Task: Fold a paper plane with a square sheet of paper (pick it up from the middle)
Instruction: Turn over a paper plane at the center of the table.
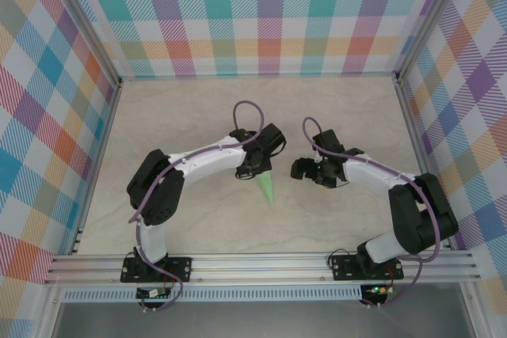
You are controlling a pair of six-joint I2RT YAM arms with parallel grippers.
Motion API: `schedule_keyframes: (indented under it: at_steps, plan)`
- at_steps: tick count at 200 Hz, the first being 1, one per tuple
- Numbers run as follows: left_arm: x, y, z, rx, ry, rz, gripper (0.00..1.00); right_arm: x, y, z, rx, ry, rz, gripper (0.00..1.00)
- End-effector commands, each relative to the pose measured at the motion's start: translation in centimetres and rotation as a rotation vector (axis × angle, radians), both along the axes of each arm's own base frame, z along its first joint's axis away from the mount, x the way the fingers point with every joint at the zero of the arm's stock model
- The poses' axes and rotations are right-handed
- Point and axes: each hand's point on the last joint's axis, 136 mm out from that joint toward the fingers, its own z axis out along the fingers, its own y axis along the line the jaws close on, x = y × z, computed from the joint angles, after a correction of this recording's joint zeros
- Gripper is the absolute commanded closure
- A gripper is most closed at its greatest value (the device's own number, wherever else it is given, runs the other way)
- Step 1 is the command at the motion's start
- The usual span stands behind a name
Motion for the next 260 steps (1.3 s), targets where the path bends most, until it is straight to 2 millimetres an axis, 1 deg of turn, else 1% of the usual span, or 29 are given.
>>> schedule_keyframes:
  at_steps: [1,16,25,33,36,43,58,60,63,76,93,108,114,135,154,170,184,202,214,228,244,260]
  plan:
    - [0.3,0.5,4.1,-0.030,-0.119,-0.035,1.00,0.2,-0.3,0.1,-0.006,-0.012,-0.015,0.11]
    - [0.6,0.5,5.6,-0.098,-0.169,-0.050,1.00,0.3,-0.4,0.5,-0.006,-0.032,-0.016,0.10]
    - [0.8,0.3,6.0,-0.163,-0.188,-0.059,1.00,0.3,-0.5,0.8,-0.004,-0.040,-0.020,0.09]
    - [0.9,0.5,5.8,-0.215,-0.196,-0.045,1.00,0.3,-0.5,1.0,0.002,-0.047,-0.028,0.09]
    - [1.1,0.4,6.0,-0.240,-0.207,-0.040,1.00,0.4,-0.4,1.1,0.007,-0.051,-0.030,0.09]
    - [1.3,0.3,5.8,-0.285,-0.217,-0.043,1.00,0.4,-0.2,1.4,0.023,-0.055,-0.034,0.09]
    - [1.6,-0.5,5.7,-0.374,-0.248,-0.087,1.00,0.4,0.1,1.9,0.058,-0.063,-0.047,0.09]
    - [1.4,-0.5,5.5,-0.376,-0.243,-0.091,1.00,0.4,0.2,2.0,0.063,-0.065,-0.048,0.09]
    - [1.9,-1.0,6.0,-0.410,-0.271,-0.099,1.00,0.4,0.3,2.1,0.069,-0.068,-0.048,0.09]
    - [2.0,-1.0,5.4,-0.458,-0.283,-0.095,1.00,0.4,0.5,2.6,0.081,-0.067,-0.048,0.08]
    - [2.1,-0.6,4.5,-0.491,-0.268,-0.077,0.97,0.5,0.8,3.0,0.095,-0.067,-0.034,0.08]
    - [2.3,-0.6,3.8,-0.538,-0.257,-0.073,0.98,0.5,1.3,3.3,0.118,-0.069,-0.017,0.08]
    - [2.4,-0.4,3.4,-0.540,-0.257,-0.071,1.00,0.4,1.4,3.2,0.123,-0.064,-0.015,0.08]
    - [2.2,0.0,2.0,-0.519,-0.240,-0.075,1.00,0.3,1.8,3.4,0.148,-0.048,-0.016,0.09]
    - [1.9,0.5,1.1,-0.518,-0.232,-0.060,1.00,0.2,3.4,4.1,0.235,-0.038,0.027,0.12]
    - [1.5,1.4,0.6,-0.518,-0.231,-0.036,1.00,-0.1,4.6,4.7,0.296,-0.029,0.056,0.14]
    - [1.2,2.0,0.2,-0.518,-0.233,-0.020,1.00,-0.2,5.5,5.1,0.310,-0.030,0.077,0.15]
    - [0.7,2.6,-0.8,-0.525,-0.215,-0.004,1.00,-0.5,7.1,5.4,0.318,-0.029,0.121,0.19]
    - [0.3,3.1,-1.5,-0.521,-0.206,0.011,1.00,-0.8,8.3,5.5,0.315,-0.028,0.156,0.23]
    - [-0.1,4.4,-2.2,-0.489,-0.213,0.046,1.00,-0.9,9.5,5.3,0.303,-0.019,0.184,0.28]
    - [-0.5,5.7,-2.5,-0.457,-0.230,0.077,1.00,-1.1,11.0,5.3,0.304,-0.018,0.218,0.38]
    - [-0.9,6.1,-2.5,-0.457,-0.233,0.081,1.00,-1.4,12.6,5.5,0.285,-0.025,0.268,0.46]
